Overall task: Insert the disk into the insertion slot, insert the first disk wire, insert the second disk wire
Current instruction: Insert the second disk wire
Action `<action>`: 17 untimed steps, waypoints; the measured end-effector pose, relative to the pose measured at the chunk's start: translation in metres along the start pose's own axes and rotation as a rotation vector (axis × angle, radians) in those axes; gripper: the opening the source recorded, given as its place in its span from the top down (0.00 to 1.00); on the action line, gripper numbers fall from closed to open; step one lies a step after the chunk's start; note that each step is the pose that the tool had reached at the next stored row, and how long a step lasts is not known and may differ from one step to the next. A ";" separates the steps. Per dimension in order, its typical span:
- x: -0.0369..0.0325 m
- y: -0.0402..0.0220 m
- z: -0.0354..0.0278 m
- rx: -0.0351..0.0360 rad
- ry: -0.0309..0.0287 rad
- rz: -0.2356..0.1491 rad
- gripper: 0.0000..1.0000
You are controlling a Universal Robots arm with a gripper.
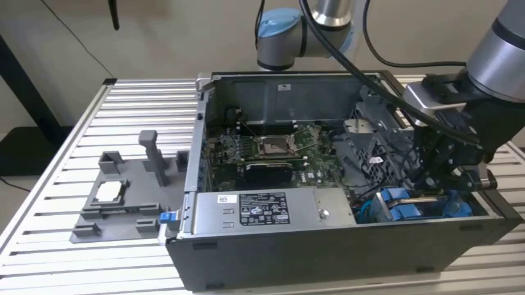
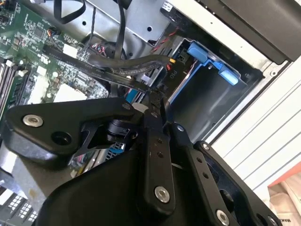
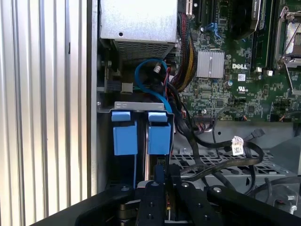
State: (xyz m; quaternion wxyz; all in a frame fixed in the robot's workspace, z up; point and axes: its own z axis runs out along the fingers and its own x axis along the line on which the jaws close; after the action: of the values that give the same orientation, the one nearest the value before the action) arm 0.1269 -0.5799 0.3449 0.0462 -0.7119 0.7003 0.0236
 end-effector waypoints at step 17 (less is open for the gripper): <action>0.0002 -0.0022 0.0063 -0.0007 -0.0007 0.032 0.84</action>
State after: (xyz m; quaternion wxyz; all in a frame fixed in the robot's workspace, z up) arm 0.1293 -0.5795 0.3386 0.0458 -0.7007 0.7116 0.0248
